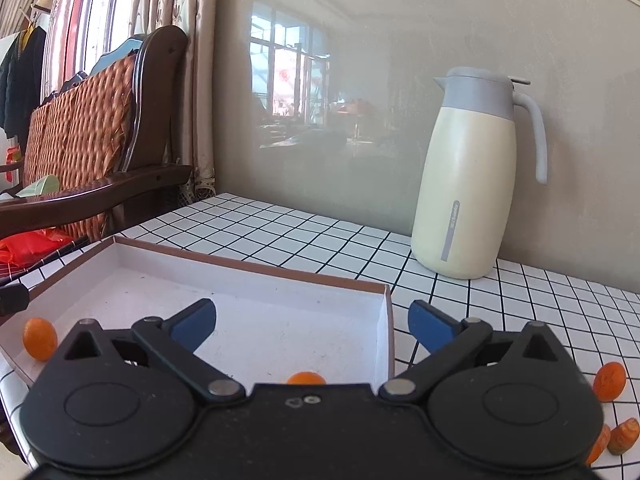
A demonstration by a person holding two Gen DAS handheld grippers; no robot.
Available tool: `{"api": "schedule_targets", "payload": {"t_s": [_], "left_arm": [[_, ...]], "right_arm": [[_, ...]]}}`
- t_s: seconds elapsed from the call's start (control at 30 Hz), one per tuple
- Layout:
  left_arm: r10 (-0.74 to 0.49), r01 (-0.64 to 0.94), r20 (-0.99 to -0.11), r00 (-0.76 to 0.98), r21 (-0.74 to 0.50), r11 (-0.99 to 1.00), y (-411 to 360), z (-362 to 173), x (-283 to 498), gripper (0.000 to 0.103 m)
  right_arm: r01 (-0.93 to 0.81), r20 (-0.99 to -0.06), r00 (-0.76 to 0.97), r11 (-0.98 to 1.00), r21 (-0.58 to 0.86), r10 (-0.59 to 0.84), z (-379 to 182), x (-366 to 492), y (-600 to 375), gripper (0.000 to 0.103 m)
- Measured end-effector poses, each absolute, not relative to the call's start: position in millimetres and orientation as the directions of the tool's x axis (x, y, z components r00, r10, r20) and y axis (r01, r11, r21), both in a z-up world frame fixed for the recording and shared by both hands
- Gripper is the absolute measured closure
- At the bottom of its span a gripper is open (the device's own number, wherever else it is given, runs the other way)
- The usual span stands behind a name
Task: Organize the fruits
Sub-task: 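Move both open tools back from the box toward the fruit pile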
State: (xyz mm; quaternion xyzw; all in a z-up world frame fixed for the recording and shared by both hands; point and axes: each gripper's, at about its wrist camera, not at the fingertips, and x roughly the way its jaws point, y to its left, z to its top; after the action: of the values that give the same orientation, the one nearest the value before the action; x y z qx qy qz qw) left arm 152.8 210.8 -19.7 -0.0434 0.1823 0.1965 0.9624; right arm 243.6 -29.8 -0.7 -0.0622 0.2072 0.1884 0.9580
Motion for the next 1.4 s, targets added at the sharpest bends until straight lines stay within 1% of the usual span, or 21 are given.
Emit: {"api": "schedule_targets", "payload": {"t_s": [0.17, 0.27, 0.37, 0.47, 0.7, 0.8, 0.93, 1.03, 1.2, 1.4], "left_arm": [[0.352, -0.387, -0.36, 0.864, -0.028, 0.922, 203.2, -14.5, 140.6, 0.0], [0.35, -0.38, -0.338, 0.874, -0.026, 0.925, 196.7, -10.9, 128.8, 0.0], [0.335, -0.364, -0.345, 0.877, -0.021, 0.931, 189.1, -11.4, 114.6, 0.0], [0.305, -0.344, -0.361, 0.881, -0.049, 0.938, 179.8, -13.4, 103.8, 0.0], [0.239, -0.272, -0.334, 0.912, -0.053, 0.961, 142.4, -13.1, 82.1, 0.0], [0.199, -0.225, -0.347, 0.917, -0.035, 0.974, 120.7, -16.1, 79.4, 0.0], [0.141, -0.157, -0.342, 0.929, -0.02, 0.987, 93.2, -17.6, 82.8, 0.0], [0.117, -0.121, -0.354, 0.928, 0.012, 0.993, 75.2, -20.0, 89.7, 0.0], [0.076, -0.079, -0.358, 0.93, 0.008, 0.997, 59.3, -20.5, 94.6, 0.0], [0.06, -0.065, -0.364, 0.93, -0.001, 0.998, 54.5, -20.4, 98.1, 0.0]], "right_arm": [[-0.403, -0.411, 0.837, 0.915, -0.014, 0.362, 5.5, 231.8, -37.5, 0.006], [-0.422, -0.39, 0.834, 0.906, 0.004, 0.39, 12.1, 215.9, -45.9, 0.006], [-0.427, -0.356, 0.847, 0.904, -0.015, 0.394, 14.6, 190.4, -57.7, 0.006], [-0.412, -0.349, 0.86, 0.911, -0.039, 0.373, 11.5, 170.2, -68.9, 0.006], [-0.354, -0.381, 0.875, 0.931, -0.082, 0.299, -0.3, 140.6, -96.0, 0.006], [-0.323, -0.384, 0.883, 0.943, -0.079, 0.27, -4.7, 129.7, -111.5, 0.006], [-0.283, -0.406, 0.885, 0.955, -0.085, 0.226, -11.1, 118.2, -128.4, 0.006], [-0.252, -0.423, 0.889, 0.959, -0.129, 0.177, -16.7, 111.4, -137.8, 0.006], [-0.232, -0.447, 0.888, 0.945, -0.232, 0.108, -27.4, 107.8, -149.5, 0.006], [-0.249, -0.516, 0.851, 0.937, -0.244, 0.092, -40.5, 110.4, -162.6, 0.006]]}}
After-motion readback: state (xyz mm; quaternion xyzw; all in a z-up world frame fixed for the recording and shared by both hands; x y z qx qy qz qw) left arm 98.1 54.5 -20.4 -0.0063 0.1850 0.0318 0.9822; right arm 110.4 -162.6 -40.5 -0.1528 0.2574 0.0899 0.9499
